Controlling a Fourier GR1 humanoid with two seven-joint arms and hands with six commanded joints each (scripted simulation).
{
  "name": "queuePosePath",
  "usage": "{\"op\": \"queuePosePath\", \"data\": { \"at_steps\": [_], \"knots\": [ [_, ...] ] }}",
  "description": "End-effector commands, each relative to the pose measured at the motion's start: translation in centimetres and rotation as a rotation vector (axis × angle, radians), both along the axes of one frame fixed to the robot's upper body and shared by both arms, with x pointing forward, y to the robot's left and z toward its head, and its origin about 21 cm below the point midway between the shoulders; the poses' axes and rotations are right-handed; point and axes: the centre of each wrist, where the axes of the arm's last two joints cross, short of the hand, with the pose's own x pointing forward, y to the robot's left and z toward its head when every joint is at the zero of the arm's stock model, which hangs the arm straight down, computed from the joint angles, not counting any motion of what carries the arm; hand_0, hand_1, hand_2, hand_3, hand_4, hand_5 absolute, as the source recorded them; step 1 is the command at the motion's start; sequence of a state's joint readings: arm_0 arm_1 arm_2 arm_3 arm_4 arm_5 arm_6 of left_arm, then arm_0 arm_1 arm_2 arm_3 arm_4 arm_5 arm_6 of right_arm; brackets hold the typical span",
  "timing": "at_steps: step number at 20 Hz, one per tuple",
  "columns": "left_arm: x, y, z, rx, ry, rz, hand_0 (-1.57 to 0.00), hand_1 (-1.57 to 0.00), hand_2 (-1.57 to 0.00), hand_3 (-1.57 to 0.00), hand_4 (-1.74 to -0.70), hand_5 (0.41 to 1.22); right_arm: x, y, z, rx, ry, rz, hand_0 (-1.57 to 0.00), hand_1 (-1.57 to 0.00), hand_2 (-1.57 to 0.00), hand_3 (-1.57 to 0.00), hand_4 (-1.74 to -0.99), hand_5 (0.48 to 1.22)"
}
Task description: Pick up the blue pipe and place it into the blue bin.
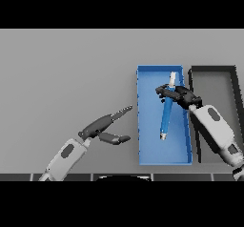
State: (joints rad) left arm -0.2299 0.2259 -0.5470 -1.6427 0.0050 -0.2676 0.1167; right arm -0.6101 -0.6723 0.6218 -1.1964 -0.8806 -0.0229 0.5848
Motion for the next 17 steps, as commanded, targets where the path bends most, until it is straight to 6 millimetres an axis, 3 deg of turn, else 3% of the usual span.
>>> {"op": "queuePosePath", "data": {
  "at_steps": [1,8,17],
  "knots": [
    [0.01,-0.41,-0.18,0.006,0.007,-0.007,0.00,0.00,0.00,0.00,-0.83,0.477,-0.10,0.07,0.18,-0.047,-0.015,0.023,-0.25,-0.23,-0.22,-0.13,-1.204,1.002],
    [-0.05,-0.46,-0.06,-0.001,0.000,-0.012,0.00,0.00,0.00,0.00,-0.83,0.471,-0.64,0.72,0.30,-0.108,-0.016,0.055,-0.06,-0.05,-0.05,-0.03,-1.188,0.818],
    [-0.56,-0.86,0.17,0.001,-0.011,-0.017,0.00,0.00,0.00,0.00,-0.83,0.474,-0.74,0.91,-0.09,-0.117,-0.035,0.080,-0.02,-0.01,-0.01,-0.01,-1.186,0.769]
  ]
}}
